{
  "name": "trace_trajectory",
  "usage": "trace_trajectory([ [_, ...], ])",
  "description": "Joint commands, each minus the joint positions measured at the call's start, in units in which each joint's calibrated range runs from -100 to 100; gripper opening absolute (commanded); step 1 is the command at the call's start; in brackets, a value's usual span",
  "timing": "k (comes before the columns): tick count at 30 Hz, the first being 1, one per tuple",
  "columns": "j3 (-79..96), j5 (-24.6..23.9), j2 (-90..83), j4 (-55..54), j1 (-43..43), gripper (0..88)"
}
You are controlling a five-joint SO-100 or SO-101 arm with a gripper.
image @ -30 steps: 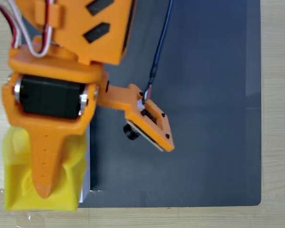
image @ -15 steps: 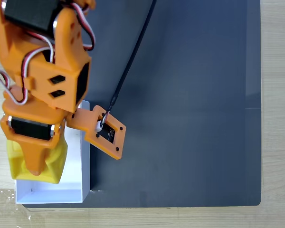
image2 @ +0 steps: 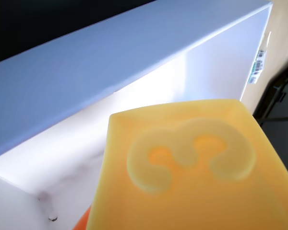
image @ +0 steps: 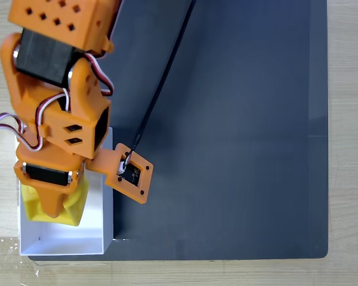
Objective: Grasp a yellow block and put it in the box
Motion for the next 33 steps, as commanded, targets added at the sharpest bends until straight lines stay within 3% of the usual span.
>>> trace_trajectory([
  [1,-4.1,0.2,-0.5,-1.1,1.0,17.6],
  [6,-3.2,0.2,-0.5,-0.5,1.2,33.3],
  [9,-3.2,0.3,-0.7,-0.3,1.2,37.4],
  [30,-3.1,0.3,-5.7,0.5,-0.4,37.4],
  [33,-3.1,-0.2,-9.2,6.0,-0.9,30.4],
])
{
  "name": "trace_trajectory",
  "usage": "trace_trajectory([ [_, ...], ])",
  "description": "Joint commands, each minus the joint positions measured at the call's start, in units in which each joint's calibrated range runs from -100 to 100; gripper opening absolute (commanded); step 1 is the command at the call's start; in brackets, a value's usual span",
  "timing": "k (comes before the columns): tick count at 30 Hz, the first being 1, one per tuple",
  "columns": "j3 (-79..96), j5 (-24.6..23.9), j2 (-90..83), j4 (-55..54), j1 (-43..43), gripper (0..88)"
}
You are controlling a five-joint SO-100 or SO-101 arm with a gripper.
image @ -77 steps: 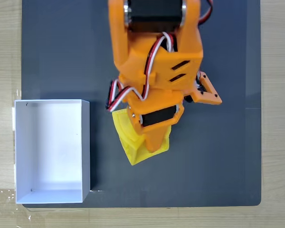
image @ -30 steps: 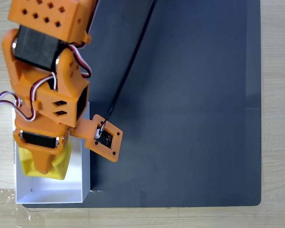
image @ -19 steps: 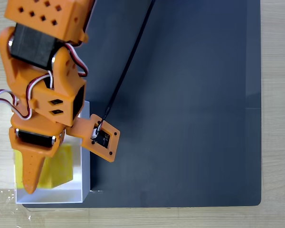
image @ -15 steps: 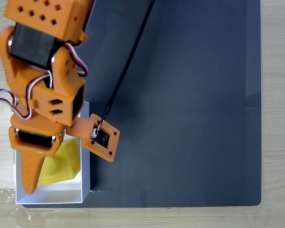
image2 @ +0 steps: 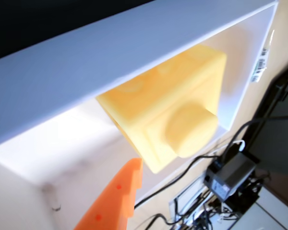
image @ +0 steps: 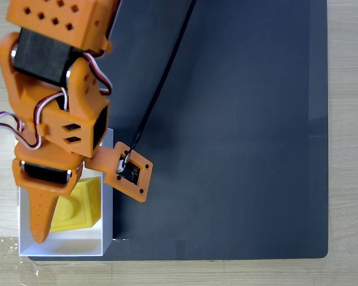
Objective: Grasp a yellow block and put it in the box
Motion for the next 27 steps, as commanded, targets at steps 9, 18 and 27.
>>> trace_trajectory([
  [9,-1.3,-0.4,-29.8,32.1,-4.8,2.3],
  [18,28.9,0.0,-62.6,38.9,-11.8,2.5],
  [27,84.6,-0.4,-98.5,23.6,-19.6,2.5],
])
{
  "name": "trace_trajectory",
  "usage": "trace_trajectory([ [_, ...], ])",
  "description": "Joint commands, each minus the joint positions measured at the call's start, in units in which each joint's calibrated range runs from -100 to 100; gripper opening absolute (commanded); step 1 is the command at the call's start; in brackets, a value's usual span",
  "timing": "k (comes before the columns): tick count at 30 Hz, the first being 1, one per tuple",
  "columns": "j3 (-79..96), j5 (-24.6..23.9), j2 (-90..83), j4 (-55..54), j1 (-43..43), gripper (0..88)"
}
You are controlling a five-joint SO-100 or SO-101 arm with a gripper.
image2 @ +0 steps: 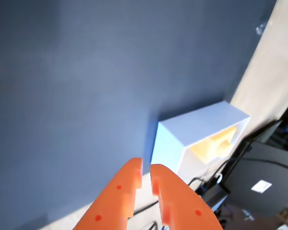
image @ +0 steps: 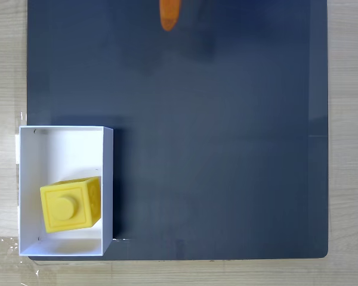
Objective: Grasp a yellow block and put it in the box
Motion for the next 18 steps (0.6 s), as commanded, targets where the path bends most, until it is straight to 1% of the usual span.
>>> trace_trajectory([
  [1,25.6,-0.1,-19.0,-6.8,-1.0,2.5],
  [6,37.9,-0.1,-31.1,-5.1,-1.4,2.5],
  [10,38.7,-0.1,-37.5,1.9,-1.5,2.5],
  [11,38.5,-0.1,-37.9,3.3,-1.5,2.5],
  [18,38.4,0.4,-37.5,3.2,-1.4,2.5],
])
